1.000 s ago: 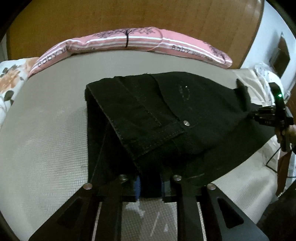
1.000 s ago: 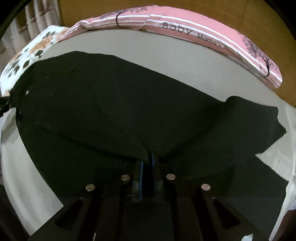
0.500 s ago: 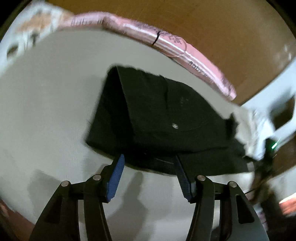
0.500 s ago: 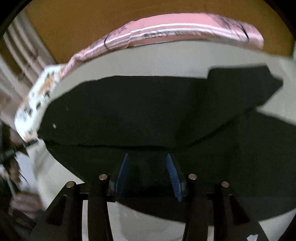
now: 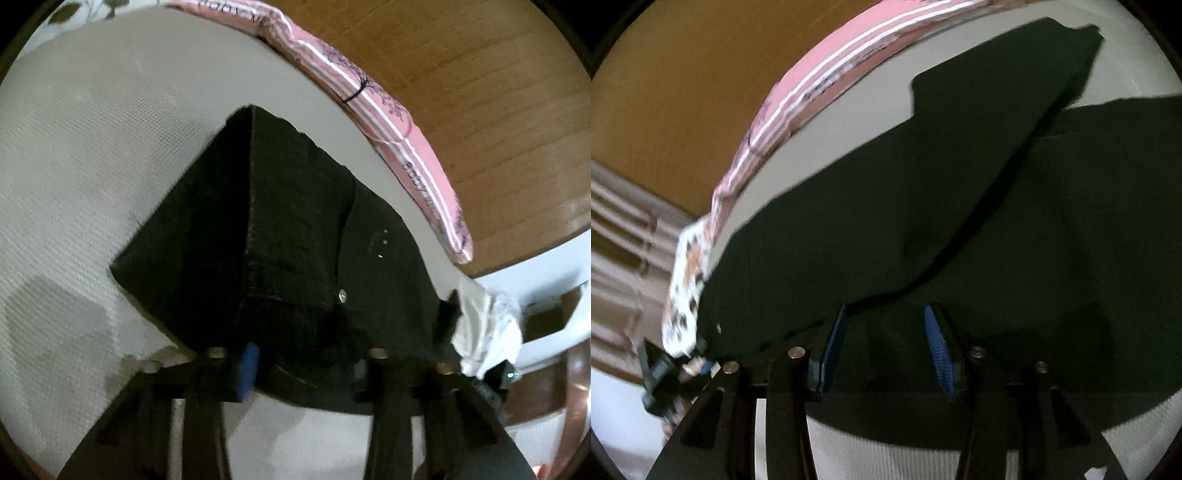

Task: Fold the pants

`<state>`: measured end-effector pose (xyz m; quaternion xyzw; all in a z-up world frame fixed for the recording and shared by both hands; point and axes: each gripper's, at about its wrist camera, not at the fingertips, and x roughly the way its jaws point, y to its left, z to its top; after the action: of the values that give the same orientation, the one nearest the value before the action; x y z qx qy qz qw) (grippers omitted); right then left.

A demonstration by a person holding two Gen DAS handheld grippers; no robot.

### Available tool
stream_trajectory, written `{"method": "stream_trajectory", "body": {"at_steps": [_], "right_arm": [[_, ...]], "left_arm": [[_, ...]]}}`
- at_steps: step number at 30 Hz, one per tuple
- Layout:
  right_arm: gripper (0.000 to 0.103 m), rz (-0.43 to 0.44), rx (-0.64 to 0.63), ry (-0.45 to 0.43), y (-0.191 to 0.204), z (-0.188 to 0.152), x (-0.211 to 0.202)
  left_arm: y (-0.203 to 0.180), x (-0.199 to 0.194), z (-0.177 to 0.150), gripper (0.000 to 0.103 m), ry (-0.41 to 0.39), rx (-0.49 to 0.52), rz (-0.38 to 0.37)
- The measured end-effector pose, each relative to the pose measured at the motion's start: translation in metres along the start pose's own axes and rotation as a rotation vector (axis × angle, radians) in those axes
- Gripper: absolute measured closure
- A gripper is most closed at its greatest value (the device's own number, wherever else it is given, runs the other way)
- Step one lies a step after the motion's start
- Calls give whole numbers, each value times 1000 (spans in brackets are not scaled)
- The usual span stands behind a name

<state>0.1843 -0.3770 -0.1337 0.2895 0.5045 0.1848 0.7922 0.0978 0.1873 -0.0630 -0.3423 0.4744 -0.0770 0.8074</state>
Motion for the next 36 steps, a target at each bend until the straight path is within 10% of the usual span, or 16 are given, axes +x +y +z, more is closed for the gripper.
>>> {"method": "stream_trajectory", "body": {"at_steps": [6,11,19,27,36], "right_arm": [[64,36,116,-73,-16,24,4],[95,32,166,-102,-28,42,2],[96,-67,5,-142,12,13,-41],[96,-126,33,-5,10,-41,-28],[85,-98,65,42,-5,-45,-16]], "left_arm": [[-6,-3,11,82,-13,65,59],[-11,-2,18,82,22,143,98],[-16,-11,37,83,47,307,160],[-18,-13,30,83,77,499,273],[-16,-2,19,77,41,524,341]]}}
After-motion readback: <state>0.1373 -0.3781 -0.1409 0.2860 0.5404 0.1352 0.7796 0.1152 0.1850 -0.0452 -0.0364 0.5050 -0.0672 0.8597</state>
